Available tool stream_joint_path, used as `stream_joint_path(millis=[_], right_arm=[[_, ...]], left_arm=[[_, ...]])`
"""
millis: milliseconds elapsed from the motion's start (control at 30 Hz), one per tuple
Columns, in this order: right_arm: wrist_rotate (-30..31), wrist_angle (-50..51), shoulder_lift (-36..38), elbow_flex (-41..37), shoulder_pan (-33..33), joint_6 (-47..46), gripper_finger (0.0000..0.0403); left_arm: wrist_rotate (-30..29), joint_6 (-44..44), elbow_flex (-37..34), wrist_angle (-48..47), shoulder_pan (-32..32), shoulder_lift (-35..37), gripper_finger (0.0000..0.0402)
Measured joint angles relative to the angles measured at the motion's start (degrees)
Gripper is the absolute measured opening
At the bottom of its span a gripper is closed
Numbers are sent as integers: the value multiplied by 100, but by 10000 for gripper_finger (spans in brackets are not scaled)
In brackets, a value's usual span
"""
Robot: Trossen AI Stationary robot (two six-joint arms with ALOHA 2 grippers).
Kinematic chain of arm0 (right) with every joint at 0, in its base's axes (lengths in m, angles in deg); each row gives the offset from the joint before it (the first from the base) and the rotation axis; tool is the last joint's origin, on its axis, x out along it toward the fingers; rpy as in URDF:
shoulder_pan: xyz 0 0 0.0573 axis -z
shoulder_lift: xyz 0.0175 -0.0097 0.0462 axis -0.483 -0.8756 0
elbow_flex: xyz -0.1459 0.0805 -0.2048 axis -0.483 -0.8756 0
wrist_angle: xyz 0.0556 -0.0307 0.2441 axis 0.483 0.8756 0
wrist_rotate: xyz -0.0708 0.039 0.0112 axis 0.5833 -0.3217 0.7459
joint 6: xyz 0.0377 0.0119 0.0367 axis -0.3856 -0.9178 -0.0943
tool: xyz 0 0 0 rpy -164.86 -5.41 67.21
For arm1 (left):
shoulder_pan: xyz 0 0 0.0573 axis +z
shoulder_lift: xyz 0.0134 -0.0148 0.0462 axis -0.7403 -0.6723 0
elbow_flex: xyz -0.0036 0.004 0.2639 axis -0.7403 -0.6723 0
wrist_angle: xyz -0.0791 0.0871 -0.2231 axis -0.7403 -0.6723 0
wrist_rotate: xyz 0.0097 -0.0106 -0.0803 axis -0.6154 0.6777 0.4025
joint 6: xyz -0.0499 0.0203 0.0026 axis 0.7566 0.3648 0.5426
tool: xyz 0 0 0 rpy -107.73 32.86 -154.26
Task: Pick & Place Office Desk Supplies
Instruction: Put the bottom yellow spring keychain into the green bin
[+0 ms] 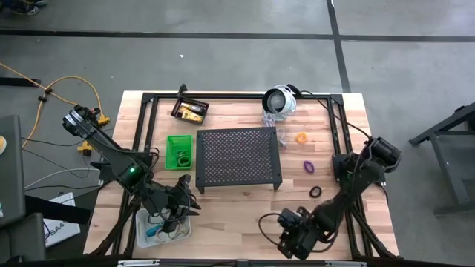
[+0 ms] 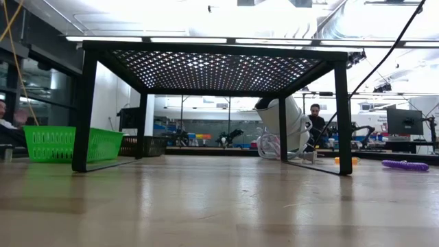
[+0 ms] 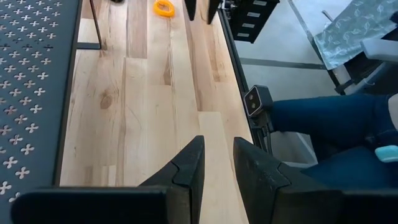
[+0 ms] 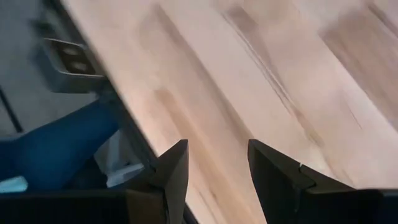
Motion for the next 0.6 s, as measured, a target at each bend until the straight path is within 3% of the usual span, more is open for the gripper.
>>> stream_joint_path(millis=[267, 600], right_arm=[[126, -135, 59, -779, -576, -1564, 153], [-157, 1004, 286, -880, -795, -2268, 153]], left_arm=[[1, 0, 0, -1, 0, 2, 82], [1, 0, 0, 1, 0, 2, 82]])
